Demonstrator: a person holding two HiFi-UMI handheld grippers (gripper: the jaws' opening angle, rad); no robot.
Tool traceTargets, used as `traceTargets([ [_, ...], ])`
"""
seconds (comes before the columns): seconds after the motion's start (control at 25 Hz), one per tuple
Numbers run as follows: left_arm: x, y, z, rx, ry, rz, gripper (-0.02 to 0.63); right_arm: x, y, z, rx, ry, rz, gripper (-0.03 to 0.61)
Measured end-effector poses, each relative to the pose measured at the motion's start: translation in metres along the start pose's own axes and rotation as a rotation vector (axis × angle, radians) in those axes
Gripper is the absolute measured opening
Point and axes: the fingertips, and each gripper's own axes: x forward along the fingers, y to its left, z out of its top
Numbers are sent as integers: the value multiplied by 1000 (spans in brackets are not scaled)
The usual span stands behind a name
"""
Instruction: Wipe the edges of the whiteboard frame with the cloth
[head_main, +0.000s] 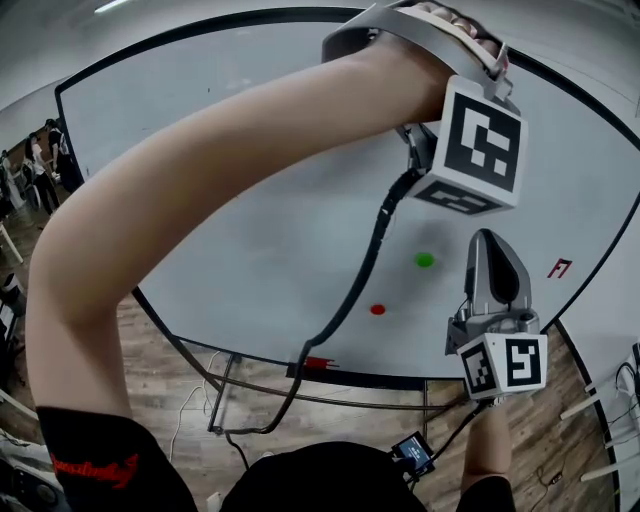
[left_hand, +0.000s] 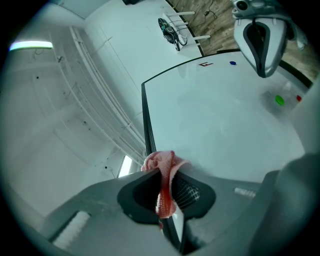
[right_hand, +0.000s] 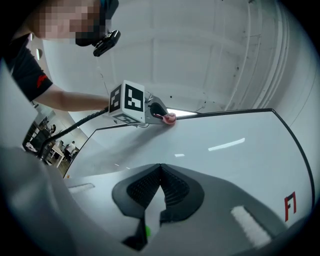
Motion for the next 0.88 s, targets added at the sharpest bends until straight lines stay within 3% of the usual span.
traceTargets([
  [0.36,-3,0,2,12,-21,1,48,-7,-1,0,-6,10,-33,2],
  [0.88,-25,-9,-50,-3,-17,5,48,13,45,2,-19,21,-19,2],
])
